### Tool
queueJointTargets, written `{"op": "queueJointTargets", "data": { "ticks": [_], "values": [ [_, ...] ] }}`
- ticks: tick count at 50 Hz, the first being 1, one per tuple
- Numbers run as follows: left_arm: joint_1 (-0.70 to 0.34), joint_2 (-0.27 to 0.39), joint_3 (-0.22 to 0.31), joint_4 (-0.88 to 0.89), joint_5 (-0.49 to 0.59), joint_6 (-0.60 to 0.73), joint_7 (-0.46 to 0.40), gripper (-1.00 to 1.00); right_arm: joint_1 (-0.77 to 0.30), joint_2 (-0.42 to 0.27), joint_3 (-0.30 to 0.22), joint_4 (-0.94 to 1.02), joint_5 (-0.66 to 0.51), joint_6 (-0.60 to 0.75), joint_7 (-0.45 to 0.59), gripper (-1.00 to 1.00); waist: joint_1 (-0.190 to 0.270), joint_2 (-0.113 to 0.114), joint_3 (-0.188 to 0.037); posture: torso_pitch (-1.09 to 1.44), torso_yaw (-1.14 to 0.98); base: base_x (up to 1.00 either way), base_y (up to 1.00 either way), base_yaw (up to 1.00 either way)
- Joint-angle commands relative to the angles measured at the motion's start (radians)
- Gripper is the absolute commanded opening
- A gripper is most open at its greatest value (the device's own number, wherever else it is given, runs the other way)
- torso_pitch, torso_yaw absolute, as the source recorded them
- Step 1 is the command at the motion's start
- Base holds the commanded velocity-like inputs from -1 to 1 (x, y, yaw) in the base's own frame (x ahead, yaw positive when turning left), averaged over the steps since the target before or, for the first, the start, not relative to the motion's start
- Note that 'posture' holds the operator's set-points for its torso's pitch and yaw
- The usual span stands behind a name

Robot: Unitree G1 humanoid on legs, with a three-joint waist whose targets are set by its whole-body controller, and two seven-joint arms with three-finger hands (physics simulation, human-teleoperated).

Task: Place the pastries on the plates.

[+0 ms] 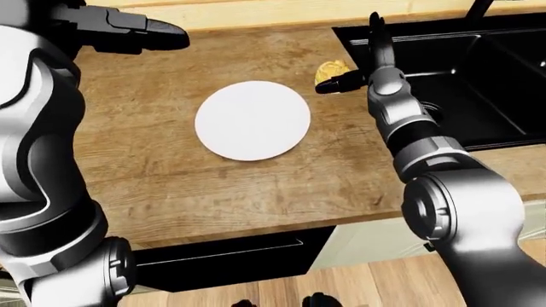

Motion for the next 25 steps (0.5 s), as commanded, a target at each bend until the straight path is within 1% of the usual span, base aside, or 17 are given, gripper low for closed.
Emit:
{"op": "queueJointTargets", "data": {
  "ticks": [1, 11, 25],
  "values": [
    [-0.033, 0.016, 0.014, -0.024, 0.006, -0.026, -0.002, 1.00, -0.052, -0.010, 0.003, -0.041, -0.021, -0.012, -0.006, 1.00, 0.000, 0.001, -0.038, 0.28, 0.00, 0.00, 0.00, 0.00],
    [-0.022, 0.013, 0.020, -0.039, 0.006, -0.025, -0.005, 1.00, -0.078, -0.003, -0.005, -0.035, -0.049, -0.004, -0.004, 1.00, -0.001, 0.000, -0.020, 0.31, 0.00, 0.00, 0.00, 0.00],
    [-0.012, 0.017, 0.024, -0.050, 0.006, -0.024, -0.004, 1.00, -0.091, -0.003, -0.009, -0.030, -0.092, 0.038, -0.030, 1.00, -0.001, -0.001, 0.006, 0.36, 0.00, 0.00, 0.00, 0.00]
  ]
}}
